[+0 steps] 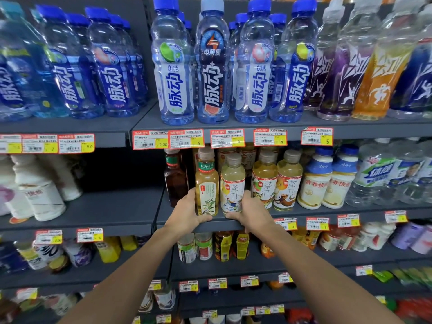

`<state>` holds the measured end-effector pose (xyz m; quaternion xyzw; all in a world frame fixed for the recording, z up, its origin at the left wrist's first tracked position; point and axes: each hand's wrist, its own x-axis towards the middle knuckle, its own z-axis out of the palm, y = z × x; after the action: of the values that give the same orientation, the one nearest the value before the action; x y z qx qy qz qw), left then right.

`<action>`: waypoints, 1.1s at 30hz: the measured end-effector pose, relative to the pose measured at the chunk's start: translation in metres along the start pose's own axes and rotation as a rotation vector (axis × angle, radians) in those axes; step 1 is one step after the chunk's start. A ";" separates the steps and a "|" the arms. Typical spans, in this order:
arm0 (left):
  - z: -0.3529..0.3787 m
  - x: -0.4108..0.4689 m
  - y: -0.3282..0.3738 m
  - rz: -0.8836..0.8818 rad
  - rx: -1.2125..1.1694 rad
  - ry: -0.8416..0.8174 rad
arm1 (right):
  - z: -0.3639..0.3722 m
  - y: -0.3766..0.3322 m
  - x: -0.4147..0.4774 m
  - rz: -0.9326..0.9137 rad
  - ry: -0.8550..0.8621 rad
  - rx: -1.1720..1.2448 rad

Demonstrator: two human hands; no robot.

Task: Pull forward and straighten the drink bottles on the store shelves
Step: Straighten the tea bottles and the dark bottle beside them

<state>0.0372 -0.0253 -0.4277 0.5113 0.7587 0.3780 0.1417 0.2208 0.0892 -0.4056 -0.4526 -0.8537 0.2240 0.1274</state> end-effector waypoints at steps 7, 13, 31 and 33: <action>0.003 0.000 -0.003 0.002 0.002 0.013 | 0.003 0.003 0.003 -0.006 0.016 -0.032; 0.007 -0.003 -0.002 0.017 -0.008 0.061 | 0.007 0.003 0.005 -0.004 0.031 -0.060; 0.006 -0.003 -0.005 0.016 0.016 0.062 | 0.012 0.003 0.001 -0.018 0.061 -0.148; 0.008 -0.002 -0.006 0.015 0.019 0.065 | 0.013 0.004 0.001 -0.017 0.063 -0.142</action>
<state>0.0392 -0.0249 -0.4373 0.5056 0.7626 0.3884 0.1092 0.2182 0.0883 -0.4188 -0.4598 -0.8670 0.1473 0.1234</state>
